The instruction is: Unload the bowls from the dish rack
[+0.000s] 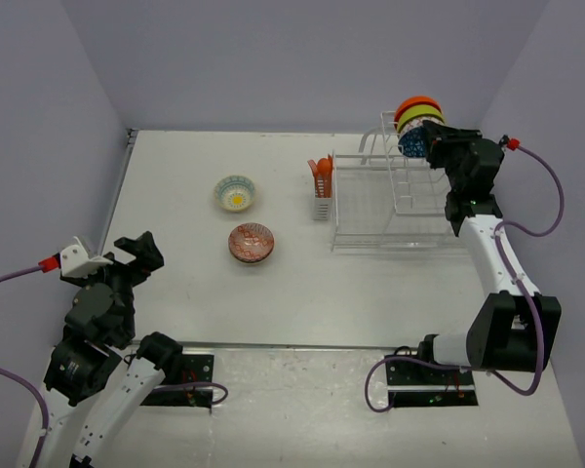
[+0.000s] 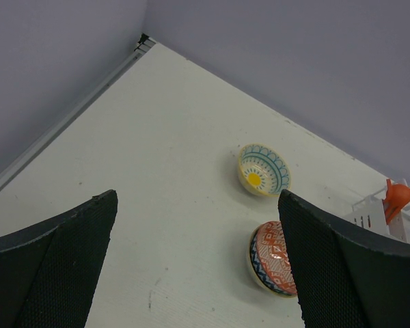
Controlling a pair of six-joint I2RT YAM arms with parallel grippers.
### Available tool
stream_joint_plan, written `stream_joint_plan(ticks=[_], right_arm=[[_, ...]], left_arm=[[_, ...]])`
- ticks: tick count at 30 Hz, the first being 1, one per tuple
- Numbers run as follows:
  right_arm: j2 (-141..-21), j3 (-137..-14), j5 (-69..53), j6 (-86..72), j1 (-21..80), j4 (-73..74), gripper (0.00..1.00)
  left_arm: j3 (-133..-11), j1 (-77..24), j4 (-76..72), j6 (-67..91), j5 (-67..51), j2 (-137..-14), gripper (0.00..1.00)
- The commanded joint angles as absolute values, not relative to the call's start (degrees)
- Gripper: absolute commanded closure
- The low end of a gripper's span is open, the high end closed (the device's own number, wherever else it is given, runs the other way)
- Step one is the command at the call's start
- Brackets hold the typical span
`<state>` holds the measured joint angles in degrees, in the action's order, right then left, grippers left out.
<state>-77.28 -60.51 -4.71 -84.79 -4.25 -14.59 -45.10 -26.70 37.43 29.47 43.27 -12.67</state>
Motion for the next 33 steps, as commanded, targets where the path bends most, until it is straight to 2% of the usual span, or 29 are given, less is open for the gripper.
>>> stream_joint_plan(ticks=[1,6,8,10,16,20,22,26,33], right_arm=[[-77.7,-61.2,-2.0,-85.5,-4.7,-17.0,0.75],[-78.5,-61.9,-2.5,-85.7,-4.8,-17.5,0.81],[-79.0,-62.3,-2.5,-86.0,-4.7,-17.8,0.80],[-79.4,-62.7,-2.3,-86.1,-4.8,-17.8,0.75],[-80.2,-64.2,-1.3,-86.0,-4.9,-16.5,0.73],[-80.2,-64.6,-0.9,-85.4,-4.8,-15.8,0.78],[-80.1,-64.3,-0.5,-85.4,-4.9,-16.0,0.89],[-79.3,-63.5,-0.8,-85.5,-4.8,-17.2,1.00],[-75.7,-59.8,-1.2,-88.4,-4.9,-21.3,1.00]], left_arm=[[-45.6,-26.8,35.9,29.4,43.8,-12.0,0.00],[-45.7,-26.8,35.9,29.3,43.5,-12.0,0.00],[-45.7,-26.8,35.9,29.3,43.6,-11.9,0.00],[-45.6,-26.8,35.9,29.3,43.7,-11.7,0.00],[-45.7,-26.8,35.9,29.3,43.6,-11.6,0.00],[-45.6,-26.8,35.9,29.3,43.6,-11.4,0.00],[-45.6,-26.8,35.9,29.3,43.6,-11.3,0.00],[-45.6,-26.8,35.9,29.3,43.6,-11.4,0.00],[-45.5,-26.8,35.9,29.3,43.6,-11.4,0.00]])
